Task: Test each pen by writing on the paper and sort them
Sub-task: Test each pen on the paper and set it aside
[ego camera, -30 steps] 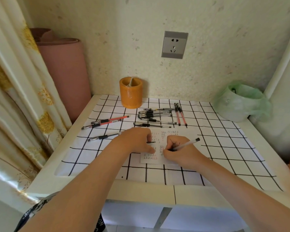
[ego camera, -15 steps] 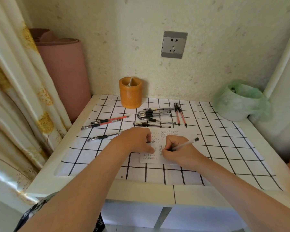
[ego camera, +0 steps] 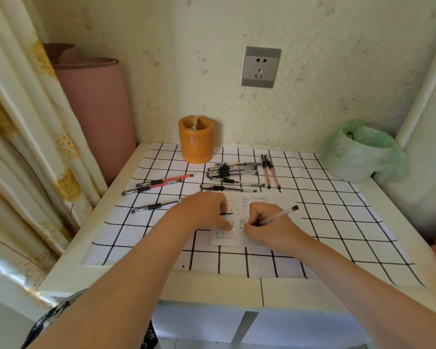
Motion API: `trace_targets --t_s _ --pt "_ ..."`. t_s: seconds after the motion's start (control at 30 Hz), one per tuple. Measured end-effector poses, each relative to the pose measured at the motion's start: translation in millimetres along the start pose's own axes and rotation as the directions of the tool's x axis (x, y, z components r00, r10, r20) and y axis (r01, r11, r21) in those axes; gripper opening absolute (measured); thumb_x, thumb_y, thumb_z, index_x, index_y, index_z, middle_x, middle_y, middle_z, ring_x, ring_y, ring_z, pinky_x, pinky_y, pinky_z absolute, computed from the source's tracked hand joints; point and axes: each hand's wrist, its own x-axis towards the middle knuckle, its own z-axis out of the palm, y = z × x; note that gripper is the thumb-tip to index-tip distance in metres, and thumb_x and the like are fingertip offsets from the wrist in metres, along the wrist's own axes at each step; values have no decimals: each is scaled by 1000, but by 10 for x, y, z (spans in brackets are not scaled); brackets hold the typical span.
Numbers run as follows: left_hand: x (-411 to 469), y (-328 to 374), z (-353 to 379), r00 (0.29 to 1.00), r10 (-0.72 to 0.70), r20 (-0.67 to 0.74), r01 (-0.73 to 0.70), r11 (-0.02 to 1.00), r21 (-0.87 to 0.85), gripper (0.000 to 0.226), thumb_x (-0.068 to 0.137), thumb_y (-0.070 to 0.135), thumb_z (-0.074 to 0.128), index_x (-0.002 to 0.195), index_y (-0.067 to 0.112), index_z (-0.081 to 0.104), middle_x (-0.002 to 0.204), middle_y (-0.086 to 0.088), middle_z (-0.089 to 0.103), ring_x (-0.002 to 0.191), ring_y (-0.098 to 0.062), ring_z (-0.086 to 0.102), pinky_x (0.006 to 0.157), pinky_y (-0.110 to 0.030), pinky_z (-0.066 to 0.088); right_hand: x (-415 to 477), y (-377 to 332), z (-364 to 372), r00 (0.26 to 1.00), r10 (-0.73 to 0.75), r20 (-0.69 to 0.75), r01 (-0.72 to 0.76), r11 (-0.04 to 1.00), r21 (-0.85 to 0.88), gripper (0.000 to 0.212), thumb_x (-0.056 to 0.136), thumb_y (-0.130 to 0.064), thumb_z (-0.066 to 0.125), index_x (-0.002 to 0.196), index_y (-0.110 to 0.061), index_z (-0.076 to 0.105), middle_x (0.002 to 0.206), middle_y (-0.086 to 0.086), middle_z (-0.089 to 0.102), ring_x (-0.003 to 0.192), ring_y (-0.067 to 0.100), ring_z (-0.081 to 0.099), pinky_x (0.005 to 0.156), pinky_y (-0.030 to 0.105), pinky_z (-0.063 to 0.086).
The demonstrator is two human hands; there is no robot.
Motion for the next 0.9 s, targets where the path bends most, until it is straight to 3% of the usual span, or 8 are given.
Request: trace_targets --t_s 0.2,0.33,0.4,0.47,0.57,0.7,0.77,0.9 --pt "-12 -3 -4 1000 3 1 -3 1000 -4 44 80 46 74 114 27 56 107 11 53 99 -12 53 86 -31 49 22 -28 -15 999 48 -2 -48 999 -10 19 78 3 66 66 -5 52 65 -1 56 60 9 51 54 24 40" --pt "-27 -66 -23 999 30 18 -29 1000 -10 32 88 32 68 117 29 56 117 8 56 101 -10 51 84 -26 47 34 -96 -55 982 148 -118 -122 971 205 15 86 -1 68 76 -6 58 61 5 63 47 13 50 43 22 37" --pt "-28 -97 -30 999 43 15 -42 999 -11 26 91 27 65 116 27 59 120 7 58 103 -10 53 86 -26 48 30 -127 -83 975 168 -143 -127 958 256 6 89 -9 69 85 -7 66 72 10 72 47 16 53 41 22 37" --pt "-18 -117 -32 999 46 9 -45 999 -24 22 92 25 63 114 26 62 121 7 59 104 -10 54 90 -26 48 37 -147 -111 970 172 -173 -117 950 291 2 90 -9 70 90 -11 71 80 12 74 51 20 56 39 21 38" --pt "0 -147 -40 1000 29 0 -29 999 -46 19 94 24 60 112 28 61 121 8 59 103 -10 54 91 -27 49 63 -182 -167 962 167 -215 -87 937 338 15 89 -4 70 97 -15 76 88 11 75 62 23 64 40 26 42" --pt "14 -188 -78 998 -2 -63 -5 995 -98 12 96 26 57 106 32 59 117 10 61 104 -11 57 92 -33 51 67 -243 -262 966 162 -203 -63 904 422 29 97 -2 57 123 -9 66 108 10 74 79 25 71 50 31 53" --pt "11 -189 -91 993 1 -117 -16 992 -121 10 95 26 59 101 34 57 113 10 63 101 -10 58 90 -34 52 66 -279 -293 968 173 -179 -52 845 533 31 99 0 52 127 -7 63 115 14 71 85 27 72 57 34 57" --pt "-1 -157 -101 986 9 -167 -32 990 -134 9 96 28 58 103 32 57 108 10 64 98 -12 60 86 -36 55 95 -347 -352 960 279 -34 -139 577 805 30 101 2 48 127 -2 62 118 22 70 89 34 72 64 37 61"
